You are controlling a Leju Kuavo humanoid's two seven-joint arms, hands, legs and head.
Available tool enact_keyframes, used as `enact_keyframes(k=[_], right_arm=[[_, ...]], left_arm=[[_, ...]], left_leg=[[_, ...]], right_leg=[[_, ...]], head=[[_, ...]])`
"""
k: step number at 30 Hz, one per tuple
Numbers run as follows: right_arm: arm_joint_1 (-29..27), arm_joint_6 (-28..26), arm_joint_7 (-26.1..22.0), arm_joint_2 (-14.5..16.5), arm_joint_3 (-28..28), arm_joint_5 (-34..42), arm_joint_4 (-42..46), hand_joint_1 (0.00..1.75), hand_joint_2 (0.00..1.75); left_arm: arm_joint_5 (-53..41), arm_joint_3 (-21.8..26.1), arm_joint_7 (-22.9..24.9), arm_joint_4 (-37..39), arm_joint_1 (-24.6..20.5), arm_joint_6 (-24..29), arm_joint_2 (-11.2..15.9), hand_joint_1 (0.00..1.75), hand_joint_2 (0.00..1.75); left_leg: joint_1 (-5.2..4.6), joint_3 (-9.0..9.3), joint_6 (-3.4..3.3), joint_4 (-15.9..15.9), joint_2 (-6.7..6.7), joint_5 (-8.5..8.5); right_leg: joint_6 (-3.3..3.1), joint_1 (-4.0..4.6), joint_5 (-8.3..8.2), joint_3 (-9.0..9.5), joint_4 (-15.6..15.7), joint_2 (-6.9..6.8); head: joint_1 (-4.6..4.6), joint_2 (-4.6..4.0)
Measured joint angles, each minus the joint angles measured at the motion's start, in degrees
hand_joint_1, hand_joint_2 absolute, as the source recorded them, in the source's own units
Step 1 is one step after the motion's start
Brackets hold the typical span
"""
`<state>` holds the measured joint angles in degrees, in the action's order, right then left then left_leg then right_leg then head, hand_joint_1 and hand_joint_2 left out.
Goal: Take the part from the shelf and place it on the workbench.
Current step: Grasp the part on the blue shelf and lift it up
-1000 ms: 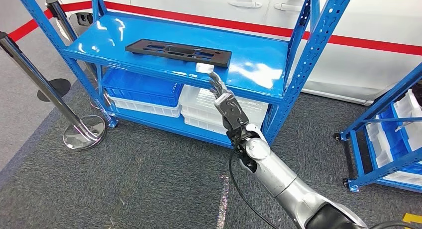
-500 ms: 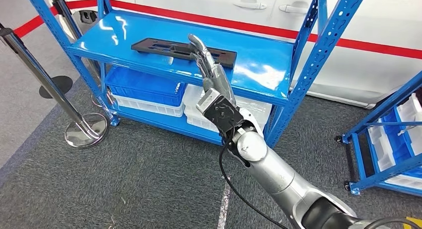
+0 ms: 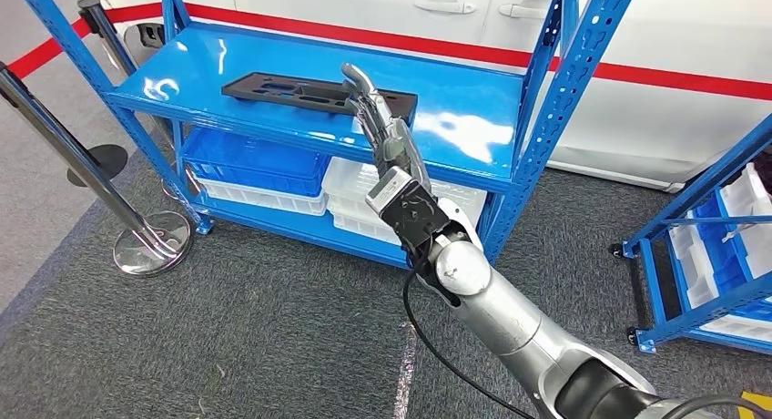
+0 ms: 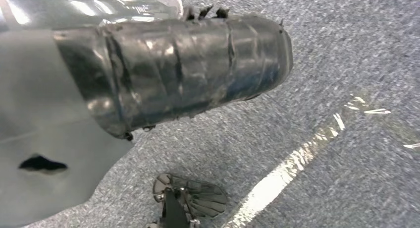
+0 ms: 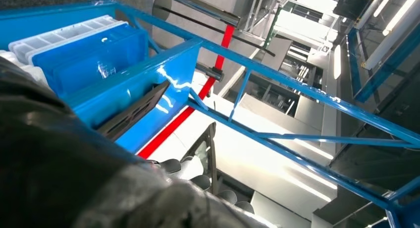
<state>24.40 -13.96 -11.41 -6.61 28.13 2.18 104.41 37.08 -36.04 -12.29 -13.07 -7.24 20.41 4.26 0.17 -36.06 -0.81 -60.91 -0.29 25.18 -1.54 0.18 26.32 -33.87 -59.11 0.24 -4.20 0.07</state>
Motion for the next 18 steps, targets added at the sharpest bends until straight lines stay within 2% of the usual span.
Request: enact_keyframes(k=[1, 4, 5, 6, 9, 10, 11, 12, 14, 15, 16, 18], right_arm=[[0.0, 0.1, 0.0, 0.0, 0.0, 0.3, 0.0, 0.0, 0.0], [-0.2, 0.7, -0.3, 0.0, 0.0, 2.7, 0.0, 0.0, 0.0], [-0.3, 1.0, -0.4, 0.0, 0.0, 3.7, 0.0, 0.0, 0.0], [-0.3, 1.3, -0.6, 0.0, 0.0, 4.5, 0.0, 0.0, 0.0], [-0.5, 1.9, -0.8, 0.0, 0.0, 6.1, -0.1, 0.0, 0.0], [-0.6, 2.0, -0.8, 0.0, 0.0, 6.6, -0.1, 0.0, 0.0], [-0.8, 2.2, -0.9, 0.0, 0.0, 7.3, -0.2, 0.0, 0.0], [-0.8, 2.5, -1.1, 0.0, 0.0, 8.2, -0.3, 0.0, 0.0], [-0.9, 3.1, -1.6, 0.0, 0.0, 10.3, -0.4, 0.0, 0.0], [-0.8, 3.4, -1.8, 0.0, 0.0, 11.1, -0.4, 0.0, 0.0], [-0.8, 3.6, -2.0, 0.0, 0.0, 11.7, -0.4, 0.0, 0.0], [-0.9, 3.9, -2.2, 0.0, 0.0, 12.3, -0.5, 0.0, 0.0]], left_arm=[[0.0, -0.1, 0.0, 0.0, -0.1, 0.0, 0.0, 0.0, 0.0], [-0.2, -0.3, 0.3, 0.0, 0.0, 0.0, 0.0, 0.0, 0.0], [-0.2, -0.3, 0.4, 0.0, 0.0, 0.0, 0.0, 0.0, 0.0], [-0.3, -0.4, 0.4, 0.0, 0.0, 0.0, 0.0, 0.0, 0.0], [-0.3, -0.5, 0.5, 0.0, 0.0, -0.1, 0.0, 0.0, 0.0], [-0.3, -0.6, 0.5, 0.0, 0.0, -0.1, 0.0, 0.0, 0.0], [-0.3, -0.7, 0.6, 0.0, 0.0, -0.2, 0.0, 0.0, 0.0], [-0.2, -0.7, 0.7, 0.0, 0.1, -0.4, 0.0, 0.0, 0.0], [-0.2, -0.7, 1.0, 0.0, 0.1, -0.8, 0.0, 0.0, 0.0], [-0.2, -0.7, 1.1, 0.0, 0.1, -1.0, 0.0, 0.0, 0.0], [-0.1, -0.8, 1.2, 0.0, 0.0, -1.2, 0.0, 0.0, 0.0], [-0.1, -0.8, 1.2, 0.0, -0.1, -1.3, 0.0, 0.0, 0.0]], left_leg=[[-0.25, 0.83, -0.29, 1.8, -0.01, -0.06], [-0.36, 1.83, -1.07, 3.6, -0.03, 0.21], [-0.21, 2.27, -1.32, 4.0, -0.01, 0.14], [-0.06, 2.77, -1.51, 4.2, -0.01, 0.07], [0.03, 3.24, -1.85, 4.4, 0.02, 0.19], [0.06, 3.37, -1.84, 4.3, 0.01, 0.37], [0.12, 3.57, -1.78, 4.2, -0.01, 0.63], [0.21, 3.86, -1.64, 4.1, -0.05, 0.97], [0.45, 4.54, -1.19, 3.7, -0.11, 1.86], [0.51, 4.73, -0.88, 3.5, -0.13, 2.27], [0.53, 4.75, -0.49, 3.3, -0.11, 2.62], [0.49, 4.77, 0.25, 2.9, -0.05, 2.95]], right_leg=[[0.25, -0.01, 0.03, -0.01, 0.1, -0.01], [1.16, -0.09, -0.44, 0.02, -0.4, -0.06], [1.42, -0.11, -0.22, -0.18, -1.2, -0.06], [1.68, -0.15, 0.73, -0.85, -2.6, -0.03], [2.58, -0.53, 5.03, -5.75, -11.9, 0.0], [2.87, -0.75, 5.56, -7.3, -14.3, -0.03], [3.11, -0.98, 5.03, -8.05, -14.8, -0.05], [3.3, -1.17, 3.37, -7.77, -13.2, -0.07], [3.36, -1.37, -1.18, -5.31, -6.4, -0.1], [3.2, -1.2, -2.09, -4.29, -3.1, -0.12], [2.83, -1.01, -2.55, -3.6, -1.2, -0.15], [1.94, -0.65, -1.9, -3.21, -0.1, -0.16]], head=[[-0.02, 0.0], [-0.04, 0.0], [-0.09, 0.0], [-0.16, 0.0], [-0.31, 0.0], [-0.31, 0.0], [-0.32, 0.0], [-0.33, 0.0], [-0.32, 0.0], [-0.3, -0.01], [-0.3, 0.0], [-0.32, 0.0]])
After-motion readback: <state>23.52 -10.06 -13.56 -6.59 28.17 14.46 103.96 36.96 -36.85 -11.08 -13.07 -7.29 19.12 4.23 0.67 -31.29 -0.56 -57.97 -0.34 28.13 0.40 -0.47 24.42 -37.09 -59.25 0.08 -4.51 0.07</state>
